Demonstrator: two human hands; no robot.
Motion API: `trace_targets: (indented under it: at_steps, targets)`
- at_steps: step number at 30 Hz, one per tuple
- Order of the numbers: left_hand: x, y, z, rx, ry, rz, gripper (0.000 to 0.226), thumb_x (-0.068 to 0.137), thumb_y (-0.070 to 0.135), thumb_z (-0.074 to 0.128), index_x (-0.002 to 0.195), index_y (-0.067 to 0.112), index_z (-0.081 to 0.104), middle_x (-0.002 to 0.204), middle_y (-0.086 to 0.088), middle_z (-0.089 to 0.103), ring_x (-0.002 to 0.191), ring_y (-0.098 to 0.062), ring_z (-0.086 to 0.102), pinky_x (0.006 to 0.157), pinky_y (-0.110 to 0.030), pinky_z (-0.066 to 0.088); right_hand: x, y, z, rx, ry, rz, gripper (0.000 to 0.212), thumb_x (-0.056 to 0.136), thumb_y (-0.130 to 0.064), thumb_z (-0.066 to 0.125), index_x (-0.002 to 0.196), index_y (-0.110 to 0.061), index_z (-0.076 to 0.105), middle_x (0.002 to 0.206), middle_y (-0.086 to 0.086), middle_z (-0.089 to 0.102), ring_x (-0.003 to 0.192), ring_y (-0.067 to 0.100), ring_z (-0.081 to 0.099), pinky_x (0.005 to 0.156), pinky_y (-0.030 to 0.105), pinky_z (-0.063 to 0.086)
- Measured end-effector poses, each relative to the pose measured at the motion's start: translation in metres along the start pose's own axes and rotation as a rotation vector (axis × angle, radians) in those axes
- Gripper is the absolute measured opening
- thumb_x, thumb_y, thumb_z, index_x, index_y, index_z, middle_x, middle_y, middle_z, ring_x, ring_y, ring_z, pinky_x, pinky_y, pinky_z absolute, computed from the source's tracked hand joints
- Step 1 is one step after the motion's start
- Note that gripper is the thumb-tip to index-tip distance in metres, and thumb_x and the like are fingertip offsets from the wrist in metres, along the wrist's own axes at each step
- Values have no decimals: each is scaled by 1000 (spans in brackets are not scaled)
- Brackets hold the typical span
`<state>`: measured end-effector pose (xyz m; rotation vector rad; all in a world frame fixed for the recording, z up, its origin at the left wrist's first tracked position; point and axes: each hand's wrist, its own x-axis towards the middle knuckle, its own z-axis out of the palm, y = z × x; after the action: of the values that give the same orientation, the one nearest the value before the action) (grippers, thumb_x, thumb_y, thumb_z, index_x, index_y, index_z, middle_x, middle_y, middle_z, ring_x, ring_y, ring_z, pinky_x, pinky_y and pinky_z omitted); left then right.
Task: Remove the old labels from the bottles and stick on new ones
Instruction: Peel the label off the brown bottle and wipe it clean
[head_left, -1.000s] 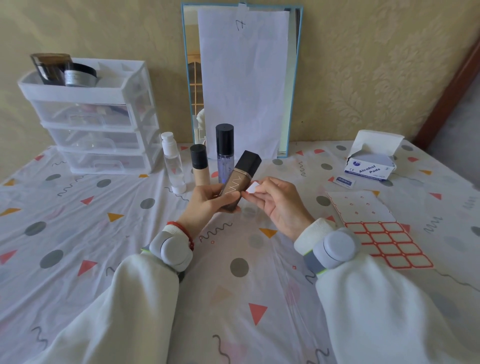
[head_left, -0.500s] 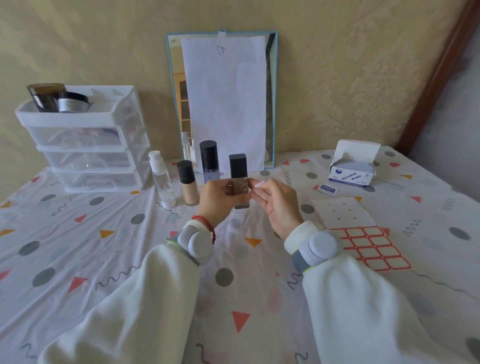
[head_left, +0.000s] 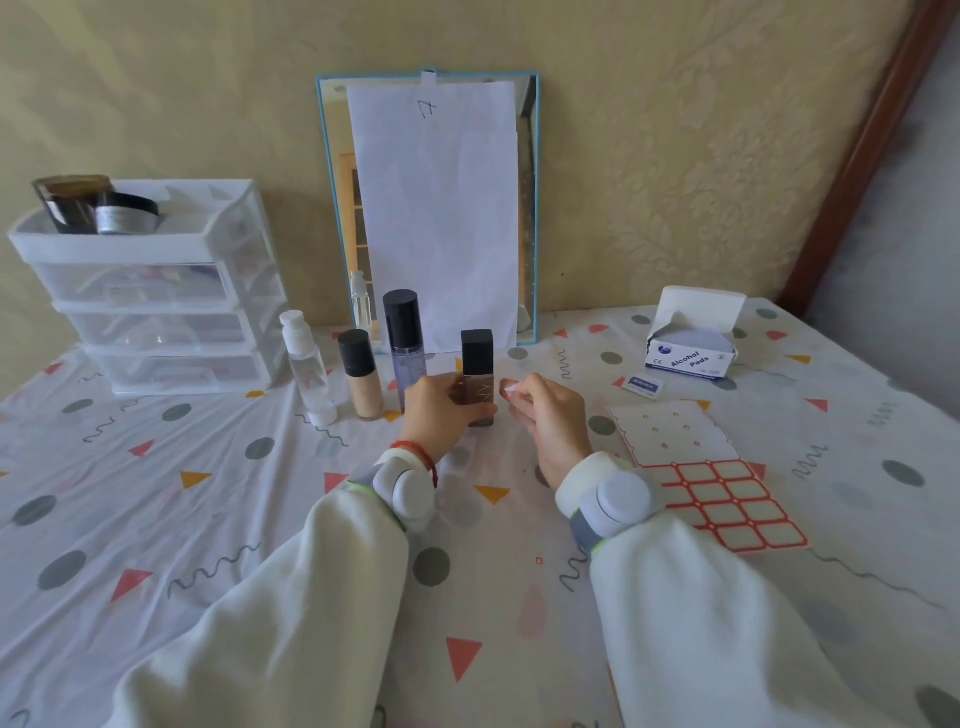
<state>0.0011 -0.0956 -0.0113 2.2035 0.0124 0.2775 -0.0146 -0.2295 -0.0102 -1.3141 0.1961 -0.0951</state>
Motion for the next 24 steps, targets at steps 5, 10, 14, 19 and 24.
trace_targets:
  at_steps: [5, 10, 14, 19, 24]
  targets:
    - [-7, -4, -12, 31, -2, -4, 49, 73, 30, 82, 117, 14, 68, 106, -1, 72, 89, -8, 63, 77, -6, 42, -2, -3, -1, -65, 74, -1, 23, 83, -14, 56, 62, -14, 63, 73, 2, 68, 86, 23, 66, 84, 38, 57]
    - [-28, -14, -32, -6, 138, 26, 31, 76, 15, 79, 104, 2, 71, 102, -12, 71, 91, -18, 64, 91, -23, 47, -10, -4, 4, -126, -1, -41, 17, 82, -17, 57, 72, -5, 64, 70, 3, 60, 67, 14, 59, 72, 32, 55]
    - [-38, -18, -42, -128, 119, 35, 16, 81, 7, 73, 96, 2, 72, 91, -10, 72, 82, -19, 68, 86, -27, 52, -17, -6, 7, -202, -123, -63, 15, 81, -19, 61, 76, -5, 63, 59, -1, 48, 55, 8, 50, 58, 23, 48]
    - [-47, -23, -46, -378, 96, 0, 15, 89, 6, 64, 96, -7, 68, 83, -13, 72, 72, -15, 72, 75, -25, 59, -27, 1, 17, -237, -229, -54, 21, 86, -8, 53, 72, 1, 67, 62, 3, 59, 55, 10, 51, 55, 20, 46]
    - [-52, -22, -44, -527, 31, -55, 21, 93, 16, 60, 97, -2, 69, 84, -13, 73, 74, -16, 73, 69, -20, 56, -31, 7, 21, -298, -296, -33, 23, 91, -9, 52, 77, -4, 70, 66, 4, 59, 61, 11, 54, 57, 20, 46]
